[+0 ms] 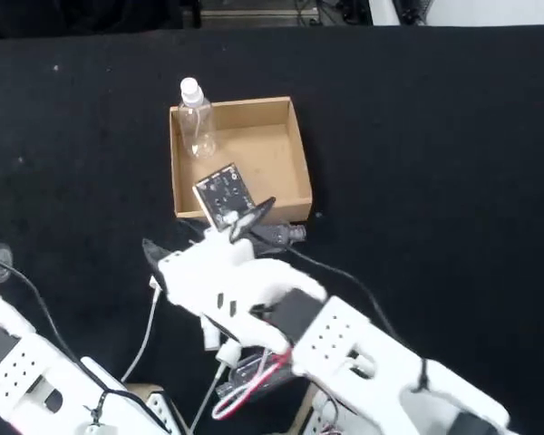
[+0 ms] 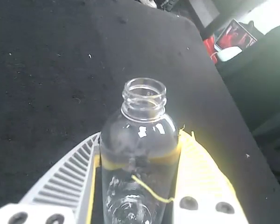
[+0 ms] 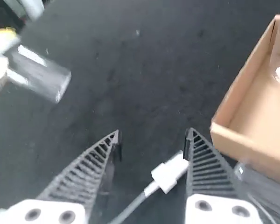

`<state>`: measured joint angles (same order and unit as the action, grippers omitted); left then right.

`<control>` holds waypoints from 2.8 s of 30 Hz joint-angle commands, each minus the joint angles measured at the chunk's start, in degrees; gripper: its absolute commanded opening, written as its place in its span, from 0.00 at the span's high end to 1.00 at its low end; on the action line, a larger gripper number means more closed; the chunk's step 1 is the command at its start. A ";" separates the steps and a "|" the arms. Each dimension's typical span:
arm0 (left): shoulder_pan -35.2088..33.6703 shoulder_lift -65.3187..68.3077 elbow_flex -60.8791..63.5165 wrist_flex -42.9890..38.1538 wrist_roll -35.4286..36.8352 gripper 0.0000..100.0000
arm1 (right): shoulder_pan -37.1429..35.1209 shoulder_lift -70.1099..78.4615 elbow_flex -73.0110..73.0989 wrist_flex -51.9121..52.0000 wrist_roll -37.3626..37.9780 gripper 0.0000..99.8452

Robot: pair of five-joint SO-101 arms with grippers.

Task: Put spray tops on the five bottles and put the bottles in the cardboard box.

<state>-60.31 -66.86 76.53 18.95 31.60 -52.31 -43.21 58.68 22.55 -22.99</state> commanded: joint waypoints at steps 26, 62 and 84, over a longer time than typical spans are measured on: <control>-0.75 -1.32 0.84 -1.58 0.88 0.92 | -7.65 35.03 -22.73 3.69 -31.30 0.68; -0.84 -1.32 0.84 -1.58 0.53 0.92 | -6.77 64.92 -48.75 22.95 -35.96 0.78; -0.40 -1.41 0.84 -1.67 0.53 0.92 | -5.36 54.46 -49.54 33.23 -30.59 0.93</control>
<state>-60.48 -66.86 78.20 18.95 31.96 -58.73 18.15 11.91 53.76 -57.54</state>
